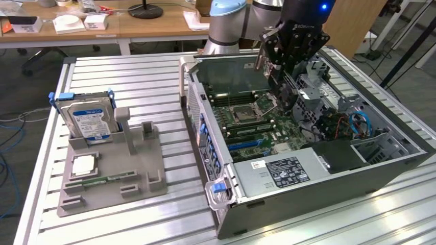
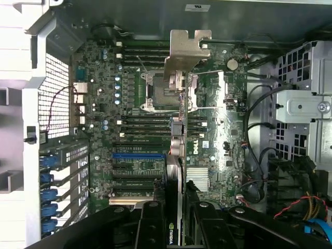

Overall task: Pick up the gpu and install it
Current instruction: 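Pick up the gpu and move the gpu toward the slot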

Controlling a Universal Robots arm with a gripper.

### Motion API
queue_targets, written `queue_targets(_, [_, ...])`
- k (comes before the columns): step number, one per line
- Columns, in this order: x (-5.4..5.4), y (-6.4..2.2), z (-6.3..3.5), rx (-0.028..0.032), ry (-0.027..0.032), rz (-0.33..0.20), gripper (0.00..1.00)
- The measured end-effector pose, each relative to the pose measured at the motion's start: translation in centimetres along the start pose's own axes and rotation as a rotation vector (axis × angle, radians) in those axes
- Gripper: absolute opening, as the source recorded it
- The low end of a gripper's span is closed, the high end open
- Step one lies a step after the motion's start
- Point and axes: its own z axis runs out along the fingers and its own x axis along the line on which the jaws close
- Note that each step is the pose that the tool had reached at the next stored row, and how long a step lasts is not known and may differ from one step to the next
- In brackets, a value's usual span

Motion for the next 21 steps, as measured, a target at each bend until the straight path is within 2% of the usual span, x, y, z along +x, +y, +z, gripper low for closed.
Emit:
queue_targets(14, [-1.6, 0.01, 0.04, 0.0000, 0.0000, 0.000, 0.26])
queue_targets(21, [-1.7, 0.01, 0.05, 0.0000, 0.0000, 0.000, 0.26])
